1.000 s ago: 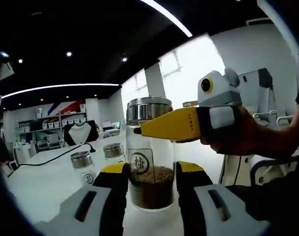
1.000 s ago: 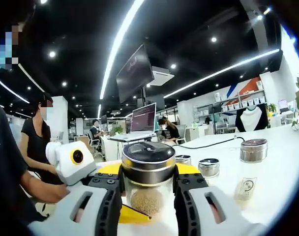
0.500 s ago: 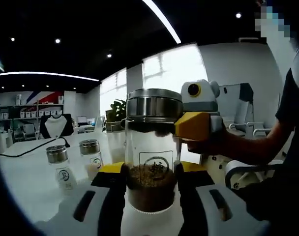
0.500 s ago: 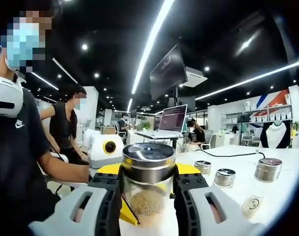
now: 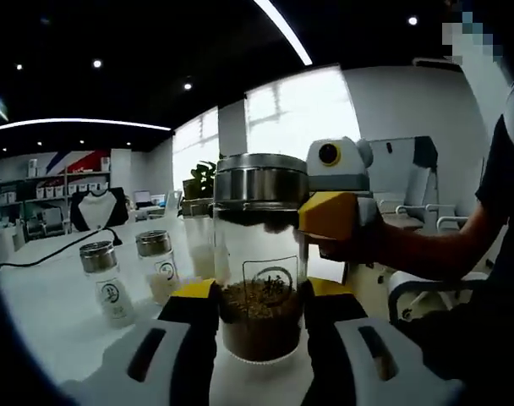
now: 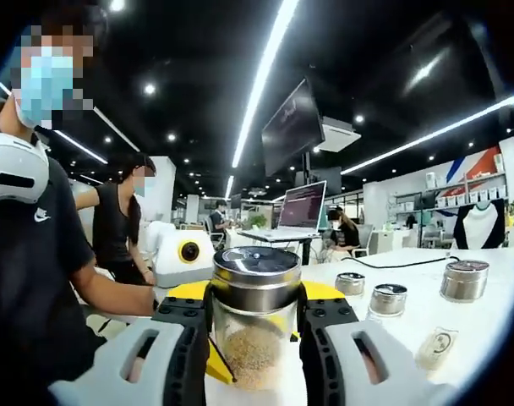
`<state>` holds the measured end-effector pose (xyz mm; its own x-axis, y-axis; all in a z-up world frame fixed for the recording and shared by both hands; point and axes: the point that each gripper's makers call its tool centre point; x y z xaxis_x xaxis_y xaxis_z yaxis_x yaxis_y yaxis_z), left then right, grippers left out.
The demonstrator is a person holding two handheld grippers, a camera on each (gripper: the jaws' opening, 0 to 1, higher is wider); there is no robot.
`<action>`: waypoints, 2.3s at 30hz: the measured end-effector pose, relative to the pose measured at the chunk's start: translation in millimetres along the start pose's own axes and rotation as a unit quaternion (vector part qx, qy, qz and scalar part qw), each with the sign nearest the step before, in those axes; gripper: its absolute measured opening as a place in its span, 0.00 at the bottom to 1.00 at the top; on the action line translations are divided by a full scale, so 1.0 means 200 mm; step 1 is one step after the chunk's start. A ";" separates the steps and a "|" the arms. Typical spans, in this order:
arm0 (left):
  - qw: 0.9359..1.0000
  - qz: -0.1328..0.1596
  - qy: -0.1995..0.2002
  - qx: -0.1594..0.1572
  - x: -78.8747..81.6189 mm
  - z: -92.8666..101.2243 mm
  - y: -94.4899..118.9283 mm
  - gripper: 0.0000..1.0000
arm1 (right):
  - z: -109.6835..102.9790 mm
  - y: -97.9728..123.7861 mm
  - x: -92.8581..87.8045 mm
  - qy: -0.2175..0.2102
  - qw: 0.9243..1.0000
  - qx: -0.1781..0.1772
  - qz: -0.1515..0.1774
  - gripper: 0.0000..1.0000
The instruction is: Rotate the seasoning bottle until the label or dispensing opening points toward the visible target arrow and the bottle remains upright within the marked orientation range
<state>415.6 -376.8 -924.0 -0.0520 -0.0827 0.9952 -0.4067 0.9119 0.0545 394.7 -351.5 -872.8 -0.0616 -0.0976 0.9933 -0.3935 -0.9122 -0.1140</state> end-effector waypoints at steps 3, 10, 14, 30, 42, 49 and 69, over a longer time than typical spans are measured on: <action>0.999 -0.002 -0.004 0.032 -0.01 -0.03 0.01 0.41 | 0.01 -0.03 0.00 0.000 1.000 -0.021 -0.001 0.37; 0.995 0.006 0.000 0.101 0.01 -0.11 0.05 0.41 | 0.04 -0.09 0.01 -0.013 0.996 -0.084 -0.002 0.36; 0.991 0.000 -0.019 0.134 0.01 -0.14 0.07 0.41 | 0.05 -0.12 0.00 -0.012 0.993 -0.117 -0.002 0.36; 0.995 0.037 -0.032 0.084 0.04 -0.12 0.05 0.41 | 0.08 -0.09 0.03 0.004 0.992 -0.129 0.001 0.36; 0.999 0.046 0.021 -0.013 0.03 -0.02 0.01 0.42 | 0.01 -0.04 0.04 -0.015 0.999 -0.033 0.004 0.36; 0.999 0.023 0.022 0.035 0.02 -0.03 0.00 0.42 | 0.02 -0.05 0.02 -0.027 0.998 -0.052 -0.003 0.37; 0.993 0.000 -0.013 0.116 -0.02 -0.13 0.04 0.42 | 0.08 -0.11 -0.02 -0.023 0.987 -0.158 -0.031 0.37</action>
<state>435.7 -359.5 -925.7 -0.0741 -0.0946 0.9928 -0.6065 0.7945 0.0305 418.6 -338.1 -874.7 0.0111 -0.0707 0.9974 -0.6617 -0.7484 -0.0456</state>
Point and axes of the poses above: the point that each gripper's makers call its tool centre point, and the gripper's own axes: y roughly backward along the fingers, z roughly to its right, x roughly out of its top, and after that the axes turned 13 degrees about -x, right-handed
